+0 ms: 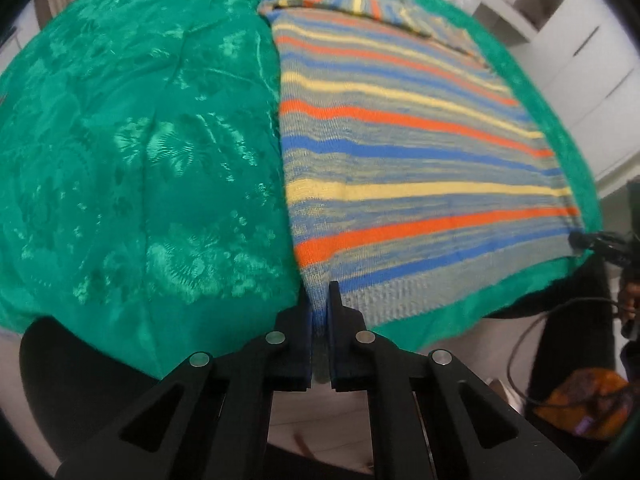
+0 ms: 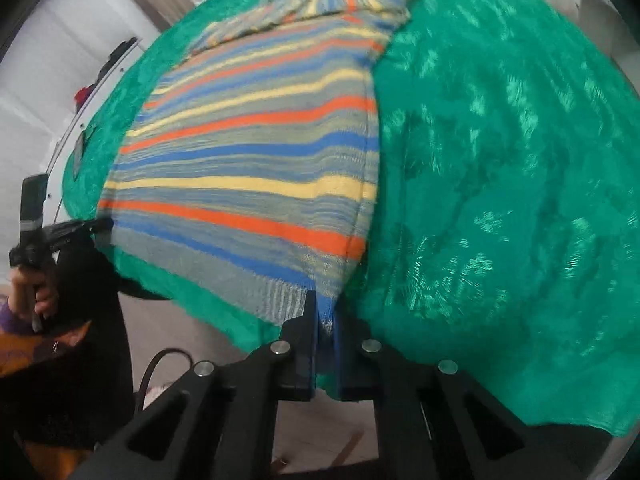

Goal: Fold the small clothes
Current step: 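Grasp the sweater hem with both grippers and fold it toward the collar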

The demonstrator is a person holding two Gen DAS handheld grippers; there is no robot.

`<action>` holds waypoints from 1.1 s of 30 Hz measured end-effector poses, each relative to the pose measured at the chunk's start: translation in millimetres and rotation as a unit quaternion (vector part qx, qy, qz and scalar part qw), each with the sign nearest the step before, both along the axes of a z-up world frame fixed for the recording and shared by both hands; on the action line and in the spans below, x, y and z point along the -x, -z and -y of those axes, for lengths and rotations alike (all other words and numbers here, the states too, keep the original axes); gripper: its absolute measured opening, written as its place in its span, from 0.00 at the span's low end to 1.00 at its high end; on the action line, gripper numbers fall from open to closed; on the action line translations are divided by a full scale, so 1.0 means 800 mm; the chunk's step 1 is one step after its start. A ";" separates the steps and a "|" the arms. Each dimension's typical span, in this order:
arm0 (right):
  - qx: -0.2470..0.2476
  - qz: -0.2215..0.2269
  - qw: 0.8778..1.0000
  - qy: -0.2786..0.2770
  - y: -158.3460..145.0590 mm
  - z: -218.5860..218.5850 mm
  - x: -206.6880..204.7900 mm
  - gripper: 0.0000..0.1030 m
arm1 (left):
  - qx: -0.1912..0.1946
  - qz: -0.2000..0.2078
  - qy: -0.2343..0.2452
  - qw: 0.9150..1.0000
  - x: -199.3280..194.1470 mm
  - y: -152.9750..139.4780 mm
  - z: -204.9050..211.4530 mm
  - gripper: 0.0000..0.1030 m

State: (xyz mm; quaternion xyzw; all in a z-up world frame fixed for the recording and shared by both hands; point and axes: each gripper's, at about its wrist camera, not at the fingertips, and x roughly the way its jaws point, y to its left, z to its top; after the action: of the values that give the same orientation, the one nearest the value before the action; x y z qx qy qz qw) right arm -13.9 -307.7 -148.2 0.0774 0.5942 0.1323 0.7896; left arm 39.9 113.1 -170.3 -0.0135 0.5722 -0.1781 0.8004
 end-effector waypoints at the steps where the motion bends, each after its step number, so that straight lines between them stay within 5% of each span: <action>1: -0.002 0.003 1.000 -0.002 -0.007 0.000 0.005 0.05 | 0.007 -0.001 0.002 1.000 0.005 -0.005 -0.006 0.03; 9: -0.043 0.003 0.999 0.007 -0.038 0.002 0.024 0.05 | 0.068 -0.017 -0.014 0.997 0.029 -0.040 -0.052 0.03; 16: -0.182 0.082 0.976 0.090 -0.086 0.071 -0.075 0.05 | 0.185 0.038 -0.093 0.978 -0.083 -0.095 -0.091 0.03; 22: -0.172 0.151 0.964 0.138 -0.104 0.095 -0.256 0.05 | 0.167 0.098 -0.119 0.974 -0.262 -0.112 -0.056 0.03; 27: -0.147 0.132 0.966 0.164 -0.067 0.104 -0.404 0.05 | 0.138 0.081 -0.153 0.975 -0.403 -0.081 -0.026 0.03; 33: -0.155 0.093 0.964 0.197 -0.005 0.128 -0.489 0.06 | 0.099 0.047 -0.172 0.979 -0.490 -0.035 0.001 0.11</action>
State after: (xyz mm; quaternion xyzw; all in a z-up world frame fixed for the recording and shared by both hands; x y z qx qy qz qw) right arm 377.5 -410.0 -144.4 0.3015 0.4633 0.0715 0.8303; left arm 432.2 112.6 -142.2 -0.1824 0.5024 -0.0941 0.8399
